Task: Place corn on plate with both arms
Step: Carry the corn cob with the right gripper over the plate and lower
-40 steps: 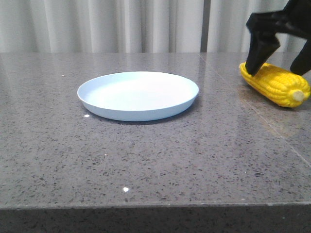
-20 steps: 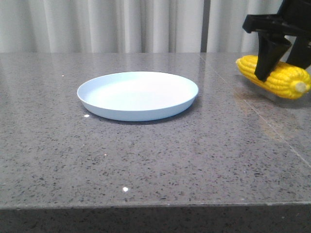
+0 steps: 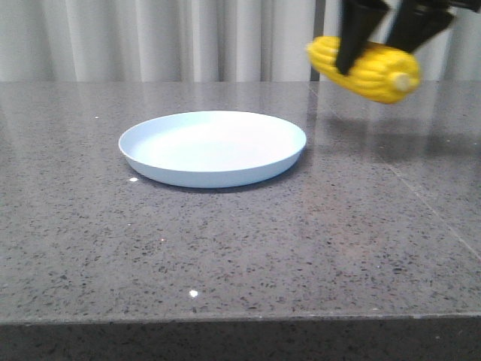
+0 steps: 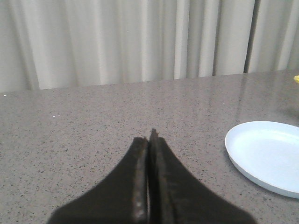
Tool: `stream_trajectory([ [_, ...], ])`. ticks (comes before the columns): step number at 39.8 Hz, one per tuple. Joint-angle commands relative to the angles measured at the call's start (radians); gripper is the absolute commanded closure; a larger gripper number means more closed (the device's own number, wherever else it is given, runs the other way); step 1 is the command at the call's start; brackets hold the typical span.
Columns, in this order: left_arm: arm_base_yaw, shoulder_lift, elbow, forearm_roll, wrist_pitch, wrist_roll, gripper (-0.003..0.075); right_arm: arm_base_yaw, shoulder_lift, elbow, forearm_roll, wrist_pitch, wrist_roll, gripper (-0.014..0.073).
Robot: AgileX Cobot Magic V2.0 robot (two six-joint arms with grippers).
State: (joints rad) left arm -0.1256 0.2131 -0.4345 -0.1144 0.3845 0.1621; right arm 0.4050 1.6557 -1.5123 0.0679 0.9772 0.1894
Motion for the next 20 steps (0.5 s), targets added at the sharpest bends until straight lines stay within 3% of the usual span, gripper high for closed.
stream_trajectory([
  [1,0.003,0.008,-0.026,-0.007,-0.077,-0.006,0.0741,0.107,-0.006,-0.071,-0.126,-0.043,0.141,0.0481],
  [6,0.003,0.008,-0.026,-0.007,-0.077,-0.006,0.0741,0.224,0.066,-0.127,-0.257,-0.021,0.353,0.0481],
  [10,0.003,0.008,-0.026,-0.007,-0.077,-0.006,0.0741,0.269,0.107,-0.147,-0.266,-0.027,0.461,0.0481],
  [20,0.003,0.008,-0.026,-0.007,-0.077,-0.006,0.0741,0.289,0.170,-0.148,-0.221,-0.061,0.555,0.0481],
])
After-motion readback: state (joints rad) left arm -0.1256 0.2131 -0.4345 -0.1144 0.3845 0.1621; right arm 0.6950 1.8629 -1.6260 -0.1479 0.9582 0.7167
